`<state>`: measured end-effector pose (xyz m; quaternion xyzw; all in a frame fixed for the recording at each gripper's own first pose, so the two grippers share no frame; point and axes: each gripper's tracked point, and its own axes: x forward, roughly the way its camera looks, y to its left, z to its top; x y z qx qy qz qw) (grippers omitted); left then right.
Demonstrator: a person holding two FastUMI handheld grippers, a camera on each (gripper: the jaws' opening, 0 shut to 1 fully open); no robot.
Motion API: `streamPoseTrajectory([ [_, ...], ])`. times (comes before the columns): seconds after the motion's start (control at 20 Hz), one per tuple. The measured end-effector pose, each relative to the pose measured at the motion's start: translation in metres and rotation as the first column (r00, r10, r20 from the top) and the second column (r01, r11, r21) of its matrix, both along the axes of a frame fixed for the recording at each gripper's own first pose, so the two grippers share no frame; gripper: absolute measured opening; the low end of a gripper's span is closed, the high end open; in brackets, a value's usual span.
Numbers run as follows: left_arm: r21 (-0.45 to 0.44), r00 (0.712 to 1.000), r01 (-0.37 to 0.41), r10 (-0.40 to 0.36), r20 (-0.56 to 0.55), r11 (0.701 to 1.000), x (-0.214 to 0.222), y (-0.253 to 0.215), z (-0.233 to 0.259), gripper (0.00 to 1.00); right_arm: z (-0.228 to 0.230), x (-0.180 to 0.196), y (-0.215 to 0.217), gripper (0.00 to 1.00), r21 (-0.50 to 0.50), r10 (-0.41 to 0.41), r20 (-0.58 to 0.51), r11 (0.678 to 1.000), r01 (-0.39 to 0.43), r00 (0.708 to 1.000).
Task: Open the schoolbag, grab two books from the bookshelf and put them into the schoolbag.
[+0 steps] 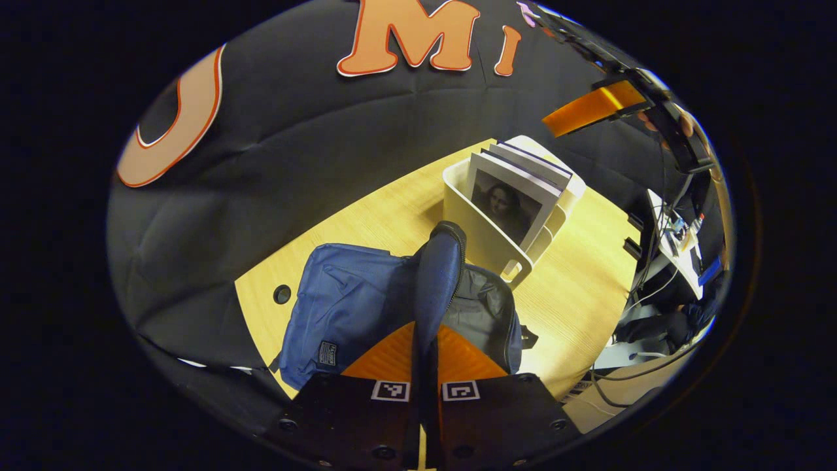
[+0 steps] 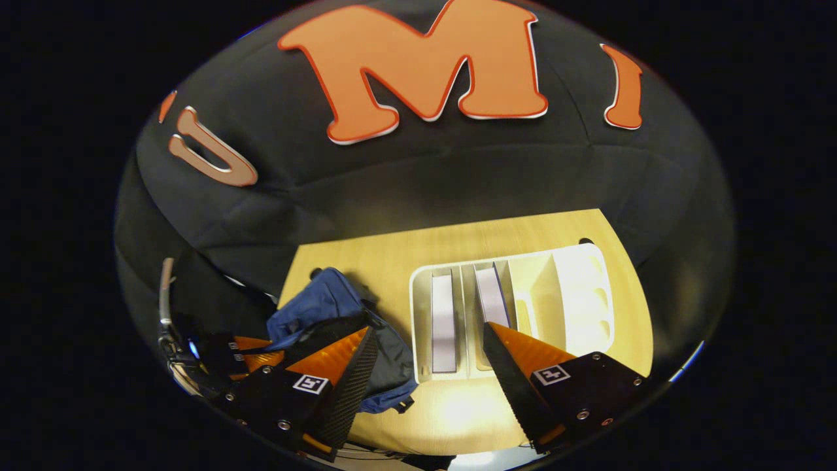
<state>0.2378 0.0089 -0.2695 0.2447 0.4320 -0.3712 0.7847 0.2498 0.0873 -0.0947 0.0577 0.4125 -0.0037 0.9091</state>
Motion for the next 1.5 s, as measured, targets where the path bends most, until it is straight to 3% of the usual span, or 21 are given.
streamPoseTrajectory([
  [0.05, -0.005, 1.0, 0.007, -0.007, -0.004, 1.0, 0.003, 0.002, 0.0, 0.0, -0.005, 0.003, 0.006, 0.97, 0.003, 0.015, -0.04, 1.0, -0.015, 0.999],
  [0.1, -0.013, 1.0, 0.012, -0.012, -0.006, 1.0, 0.005, 0.003, -0.002, 0.04, -0.012, 0.01, 0.007, 0.98, -0.002, 0.019, -0.075, 1.0, -0.019, 0.997],
  [0.35, -0.061, 0.999, 0.024, -0.026, -0.024, 0.998, 0.004, 0.007, -0.008, 0.04, -0.054, 0.027, -0.007, 0.98, -0.107, -0.009, -0.217, 0.994, -0.015, 0.976],
  [0.85, -0.094, 0.998, 0.01, -0.017, -0.067, 0.996, 0.002, 0.015, -0.018, 0.04, -0.104, 0.042, -0.003, 0.95, -0.138, -0.039, -0.357, 0.99, -0.012, 0.933],
  [1.05, -0.094, 0.998, 0.001, -0.008, -0.07, 0.996, 0.003, 0.019, -0.019, 0.04, -0.109, 0.047, -0.01, 0.35, -0.155, -0.065, -0.351, 0.988, 0.011, 0.934],
  [1.3, -0.104, 0.996, -0.024, 0.015, -0.087, 0.994, 0.0, 0.016, -0.022, 0.04, -0.083, 0.047, -0.017, 0.31, -0.179, -0.056, -0.279, 0.984, 0.005, 0.959],
  [1.5, -0.103, 0.996, -0.035, 0.026, -0.09, 0.994, 0.0, 0.016, -0.021, 0.04, -0.008, 0.04, -0.026, 0.31, -0.136, -0.062, -0.132, 0.99, 0.044, 0.989],
])
